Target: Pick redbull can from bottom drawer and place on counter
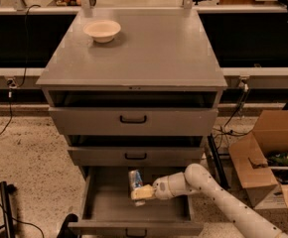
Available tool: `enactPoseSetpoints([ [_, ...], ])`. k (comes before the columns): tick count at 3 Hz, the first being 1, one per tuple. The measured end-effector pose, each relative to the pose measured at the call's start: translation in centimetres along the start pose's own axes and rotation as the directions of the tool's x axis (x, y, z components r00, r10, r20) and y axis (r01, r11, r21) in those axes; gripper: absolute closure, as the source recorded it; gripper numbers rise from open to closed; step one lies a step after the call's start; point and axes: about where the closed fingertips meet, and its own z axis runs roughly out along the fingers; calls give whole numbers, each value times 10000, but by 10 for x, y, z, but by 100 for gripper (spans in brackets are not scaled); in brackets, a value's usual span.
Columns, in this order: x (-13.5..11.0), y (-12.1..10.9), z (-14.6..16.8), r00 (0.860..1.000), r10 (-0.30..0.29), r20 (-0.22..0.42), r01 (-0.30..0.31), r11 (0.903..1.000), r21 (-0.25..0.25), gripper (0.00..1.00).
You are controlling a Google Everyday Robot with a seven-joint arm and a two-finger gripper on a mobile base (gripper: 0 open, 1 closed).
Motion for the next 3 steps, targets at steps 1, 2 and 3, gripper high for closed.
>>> enactPoseSetpoints([
  [1, -21, -74, -40, 9879, -1289, 865, 1261, 9913, 379, 100],
  [2, -39, -135, -79, 9643, -2182, 1500, 2108, 9754, 643, 100],
  [3, -38, -185, -119, 9548, -2444, 1691, 2405, 9697, 435, 100],
])
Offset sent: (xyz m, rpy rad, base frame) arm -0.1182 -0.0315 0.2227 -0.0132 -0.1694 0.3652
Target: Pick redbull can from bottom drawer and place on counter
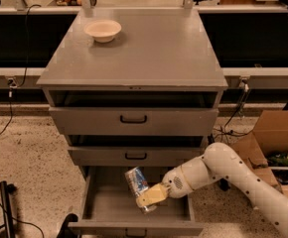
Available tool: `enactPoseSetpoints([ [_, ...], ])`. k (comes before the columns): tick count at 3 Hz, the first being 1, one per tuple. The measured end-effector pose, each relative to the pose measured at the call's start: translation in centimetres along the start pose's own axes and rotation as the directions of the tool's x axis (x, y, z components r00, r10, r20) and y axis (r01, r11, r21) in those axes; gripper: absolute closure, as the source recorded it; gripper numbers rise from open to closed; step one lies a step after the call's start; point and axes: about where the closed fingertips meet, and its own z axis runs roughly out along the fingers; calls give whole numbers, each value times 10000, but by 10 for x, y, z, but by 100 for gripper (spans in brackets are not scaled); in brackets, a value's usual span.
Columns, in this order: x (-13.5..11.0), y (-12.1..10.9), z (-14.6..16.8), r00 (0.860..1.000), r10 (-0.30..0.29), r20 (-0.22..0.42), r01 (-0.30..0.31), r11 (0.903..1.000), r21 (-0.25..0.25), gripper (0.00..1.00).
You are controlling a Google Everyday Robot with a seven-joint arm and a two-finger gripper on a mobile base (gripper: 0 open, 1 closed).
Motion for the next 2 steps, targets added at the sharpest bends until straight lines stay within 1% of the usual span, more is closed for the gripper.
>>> enactPoseSetpoints([
  [1, 24, -39, -44, 9992, 278, -275, -297, 9971, -701, 100],
  [2, 60, -77, -93, 9941, 853, -666, -949, 9830, -1572, 100],
])
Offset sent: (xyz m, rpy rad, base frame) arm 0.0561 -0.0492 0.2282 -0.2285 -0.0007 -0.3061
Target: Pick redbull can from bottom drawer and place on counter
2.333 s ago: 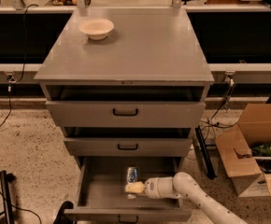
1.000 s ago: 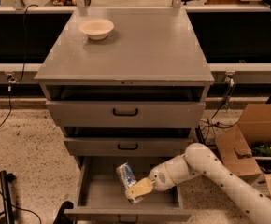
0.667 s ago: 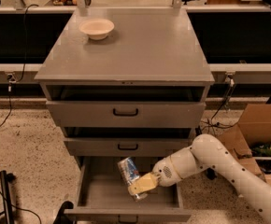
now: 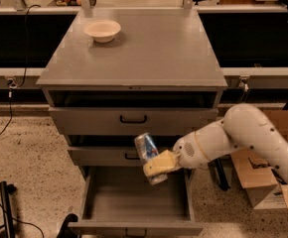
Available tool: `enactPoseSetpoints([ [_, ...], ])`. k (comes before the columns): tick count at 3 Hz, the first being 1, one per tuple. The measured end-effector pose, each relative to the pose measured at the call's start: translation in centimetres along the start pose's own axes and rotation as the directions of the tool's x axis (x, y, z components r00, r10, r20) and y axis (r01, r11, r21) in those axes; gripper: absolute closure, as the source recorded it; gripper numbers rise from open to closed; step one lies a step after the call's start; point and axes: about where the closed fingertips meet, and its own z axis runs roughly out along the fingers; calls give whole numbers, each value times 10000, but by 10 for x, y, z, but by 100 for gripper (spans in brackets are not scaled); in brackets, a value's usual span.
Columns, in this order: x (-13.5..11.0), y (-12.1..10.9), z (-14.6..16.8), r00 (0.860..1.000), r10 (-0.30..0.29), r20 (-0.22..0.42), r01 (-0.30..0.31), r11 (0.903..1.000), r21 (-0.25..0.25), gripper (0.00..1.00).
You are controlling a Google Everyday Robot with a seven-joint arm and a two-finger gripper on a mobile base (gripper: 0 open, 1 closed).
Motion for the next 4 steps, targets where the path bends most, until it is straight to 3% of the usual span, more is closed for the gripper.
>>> enactPoseSetpoints([
  [1, 44, -24, -51, 9943, 969, -451, -1016, 9881, -1158, 100],
  [2, 91, -27, -97, 9683, 2139, -1289, -2375, 9483, -2105, 100],
  [4, 169, -9, -146, 8900, 3914, -2339, -4476, 8476, -2849, 100],
])
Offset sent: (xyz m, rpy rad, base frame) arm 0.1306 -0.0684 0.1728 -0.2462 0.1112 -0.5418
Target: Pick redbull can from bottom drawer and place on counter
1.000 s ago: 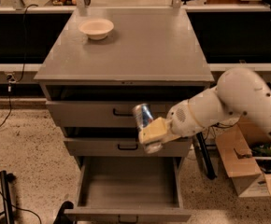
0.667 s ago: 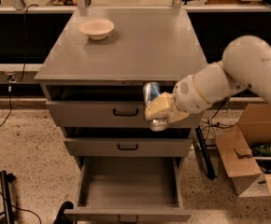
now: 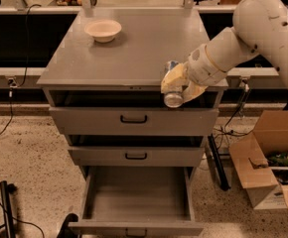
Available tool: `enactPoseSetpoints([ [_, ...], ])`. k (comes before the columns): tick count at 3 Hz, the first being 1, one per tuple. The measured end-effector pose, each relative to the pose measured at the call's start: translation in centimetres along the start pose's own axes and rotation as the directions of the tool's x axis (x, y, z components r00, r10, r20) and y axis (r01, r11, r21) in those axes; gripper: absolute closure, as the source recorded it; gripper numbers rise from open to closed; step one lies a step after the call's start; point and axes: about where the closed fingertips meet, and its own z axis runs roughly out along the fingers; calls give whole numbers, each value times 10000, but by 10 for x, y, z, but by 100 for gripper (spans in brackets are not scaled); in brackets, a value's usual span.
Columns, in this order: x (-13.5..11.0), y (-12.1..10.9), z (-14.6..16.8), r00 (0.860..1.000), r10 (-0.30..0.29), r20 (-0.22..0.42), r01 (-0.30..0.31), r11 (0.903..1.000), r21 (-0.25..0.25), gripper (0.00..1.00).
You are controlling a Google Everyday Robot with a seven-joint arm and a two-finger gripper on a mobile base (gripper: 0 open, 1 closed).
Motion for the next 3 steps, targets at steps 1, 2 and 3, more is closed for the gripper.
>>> enactPoseSetpoints([
  [1, 0, 0, 0, 10000, 0, 0, 0, 10000, 0, 100],
  [2, 6, -1, -2, 9999, 39, 146, -43, 9996, 289, 100],
  [3, 22, -4, -11, 9996, -78, 273, 72, 9997, 226, 100],
])
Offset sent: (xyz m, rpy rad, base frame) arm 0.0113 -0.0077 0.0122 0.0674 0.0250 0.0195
